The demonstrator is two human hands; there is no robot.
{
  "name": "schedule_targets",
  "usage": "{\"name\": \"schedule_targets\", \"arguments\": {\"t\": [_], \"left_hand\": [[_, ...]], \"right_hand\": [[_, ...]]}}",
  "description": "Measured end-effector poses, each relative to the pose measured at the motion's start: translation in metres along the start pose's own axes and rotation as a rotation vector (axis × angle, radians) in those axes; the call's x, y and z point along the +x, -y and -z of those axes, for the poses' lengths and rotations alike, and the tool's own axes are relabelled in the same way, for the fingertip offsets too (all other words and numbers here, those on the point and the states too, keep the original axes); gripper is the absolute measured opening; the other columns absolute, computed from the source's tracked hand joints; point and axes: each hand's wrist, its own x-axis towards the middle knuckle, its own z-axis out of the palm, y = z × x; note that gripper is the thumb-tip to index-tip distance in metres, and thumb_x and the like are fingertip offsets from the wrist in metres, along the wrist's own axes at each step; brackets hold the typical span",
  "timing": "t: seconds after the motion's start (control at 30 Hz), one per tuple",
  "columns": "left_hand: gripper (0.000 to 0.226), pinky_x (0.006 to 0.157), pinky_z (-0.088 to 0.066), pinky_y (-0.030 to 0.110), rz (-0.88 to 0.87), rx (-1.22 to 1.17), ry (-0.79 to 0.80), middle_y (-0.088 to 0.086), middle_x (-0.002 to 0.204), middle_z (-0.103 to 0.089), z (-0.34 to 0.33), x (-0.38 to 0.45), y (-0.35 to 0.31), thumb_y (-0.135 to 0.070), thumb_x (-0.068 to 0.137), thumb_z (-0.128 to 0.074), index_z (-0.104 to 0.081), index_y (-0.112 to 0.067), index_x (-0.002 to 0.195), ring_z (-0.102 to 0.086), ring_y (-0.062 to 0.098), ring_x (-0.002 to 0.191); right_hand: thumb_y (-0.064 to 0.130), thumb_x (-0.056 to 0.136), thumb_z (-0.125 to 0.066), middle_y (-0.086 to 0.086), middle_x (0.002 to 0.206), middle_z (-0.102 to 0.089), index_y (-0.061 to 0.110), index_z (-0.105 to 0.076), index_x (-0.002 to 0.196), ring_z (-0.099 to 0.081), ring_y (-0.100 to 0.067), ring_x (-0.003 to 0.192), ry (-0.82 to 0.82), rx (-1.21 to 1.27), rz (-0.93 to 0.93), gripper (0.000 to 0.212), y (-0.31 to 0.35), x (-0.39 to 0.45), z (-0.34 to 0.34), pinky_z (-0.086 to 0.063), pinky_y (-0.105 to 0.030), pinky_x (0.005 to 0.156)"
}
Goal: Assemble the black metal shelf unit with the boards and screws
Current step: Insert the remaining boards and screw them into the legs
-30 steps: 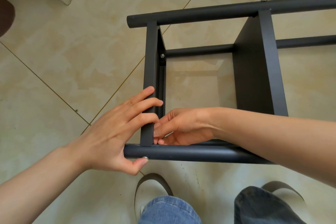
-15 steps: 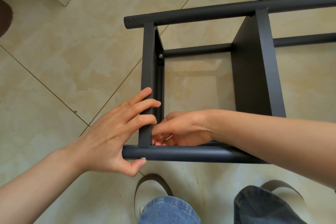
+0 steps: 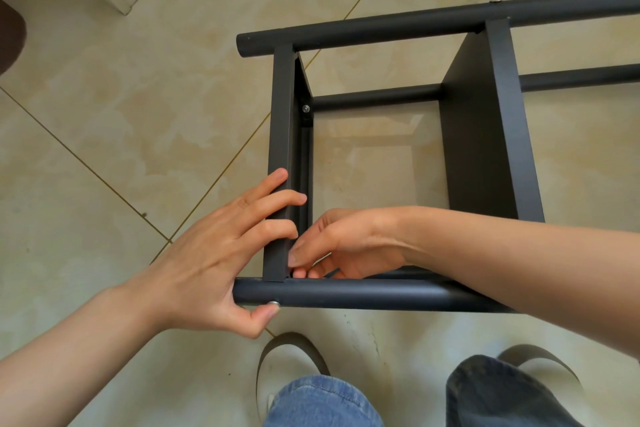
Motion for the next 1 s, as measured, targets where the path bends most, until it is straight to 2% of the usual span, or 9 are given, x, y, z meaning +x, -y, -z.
{"name": "schedule_targets", "arguments": {"t": [0.13, 0.23, 0.3, 0.4, 0.57, 0.67, 0.73, 0.83, 1.0], "left_hand": [[0.069, 0.114, -0.027, 0.019, -0.002, -0.003, 0.0, -0.004, 0.156, -0.033, 0.0002, 0.0, -0.0003, -0.046, 0.061, -0.069, -0.048, -0.022, 0.123, -0.013, 0.024, 0.155], [0.069, 0.113, -0.028, 0.02, -0.001, -0.004, 0.0, -0.004, 0.156, -0.033, -0.0001, -0.0008, -0.0005, -0.046, 0.061, -0.069, -0.048, -0.022, 0.122, -0.012, 0.023, 0.156], [0.069, 0.114, -0.027, 0.019, -0.003, -0.004, -0.001, -0.004, 0.156, -0.033, -0.0004, -0.0005, -0.0001, -0.047, 0.061, -0.069, -0.048, -0.021, 0.123, -0.013, 0.024, 0.155], [0.069, 0.115, -0.026, 0.019, -0.002, -0.007, -0.002, -0.005, 0.156, -0.033, -0.0007, 0.0002, 0.0005, -0.046, 0.061, -0.069, -0.048, -0.021, 0.122, -0.013, 0.024, 0.155], [0.069, 0.113, -0.03, 0.021, -0.004, -0.005, -0.003, -0.002, 0.156, -0.034, -0.0002, -0.0011, -0.0007, -0.047, 0.062, -0.068, -0.048, -0.021, 0.123, -0.013, 0.024, 0.155], [0.068, 0.114, -0.028, 0.02, -0.002, -0.004, -0.002, -0.001, 0.156, -0.034, 0.0001, -0.0007, -0.0008, -0.046, 0.063, -0.068, -0.048, -0.021, 0.123, -0.013, 0.024, 0.155], [0.069, 0.114, -0.028, 0.019, -0.002, -0.005, 0.0, -0.001, 0.156, -0.034, 0.0003, -0.0001, -0.0009, -0.046, 0.062, -0.069, -0.048, -0.02, 0.122, -0.013, 0.024, 0.155], [0.069, 0.112, -0.03, 0.021, -0.002, -0.006, 0.0, -0.001, 0.155, -0.034, 0.0001, -0.0004, -0.0011, -0.046, 0.062, -0.069, -0.048, -0.02, 0.122, -0.013, 0.024, 0.155], [0.069, 0.113, -0.03, 0.02, -0.001, -0.006, -0.002, -0.002, 0.155, -0.034, -0.0001, -0.0006, -0.0017, -0.046, 0.063, -0.069, -0.047, -0.021, 0.124, -0.014, 0.025, 0.155]], "right_hand": [[0.012, 0.093, -0.061, -0.002, 0.068, -0.065, 0.01, -0.071, 0.077, -0.057, -0.009, 0.06, -0.034, -0.049, 0.001, 0.018, -0.0017, 0.0051, -0.0038, -0.051, -0.022, 0.067], [0.009, 0.092, -0.06, -0.004, 0.074, -0.066, 0.014, -0.073, 0.067, -0.058, -0.008, 0.059, -0.01, 0.008, 0.026, 0.029, -0.0029, 0.0053, -0.0034, -0.052, -0.021, 0.066], [0.009, 0.093, -0.06, -0.004, 0.078, -0.066, 0.01, -0.072, 0.073, -0.058, -0.008, 0.06, 0.018, 0.031, 0.019, 0.023, -0.0016, 0.002, -0.0006, -0.052, -0.02, 0.065], [0.009, 0.094, -0.06, -0.003, 0.072, -0.065, 0.006, -0.068, 0.08, -0.056, -0.008, 0.06, -0.005, -0.004, -0.001, 0.017, -0.0005, 0.0021, -0.0002, -0.051, -0.019, 0.064], [0.005, 0.092, -0.058, -0.003, 0.068, -0.064, 0.011, -0.069, 0.066, -0.057, -0.009, 0.058, -0.012, 0.01, 0.009, 0.029, -0.0028, 0.0066, -0.0056, -0.049, -0.021, 0.067], [0.008, 0.094, -0.059, -0.004, 0.076, -0.065, 0.008, -0.07, 0.075, -0.056, -0.009, 0.06, 0.032, 0.044, -0.012, 0.021, 0.0007, 0.0005, -0.0005, -0.05, -0.019, 0.065], [0.01, 0.095, -0.059, -0.003, 0.071, -0.064, 0.006, -0.068, 0.081, -0.055, -0.008, 0.059, 0.013, 0.01, -0.024, 0.016, 0.0014, 0.0, -0.0001, -0.049, -0.018, 0.063], [0.01, 0.094, -0.059, -0.002, 0.064, -0.062, 0.007, -0.067, 0.08, -0.054, -0.009, 0.057, -0.048, -0.054, -0.024, 0.017, -0.0005, 0.0053, -0.0058, -0.048, -0.018, 0.061], [0.011, 0.094, -0.059, -0.004, 0.075, -0.065, 0.008, -0.068, 0.081, -0.051, -0.011, 0.06, -0.006, -0.033, 0.009, 0.016, -0.0016, 0.0028, -0.0029, -0.045, -0.024, 0.068]]}}
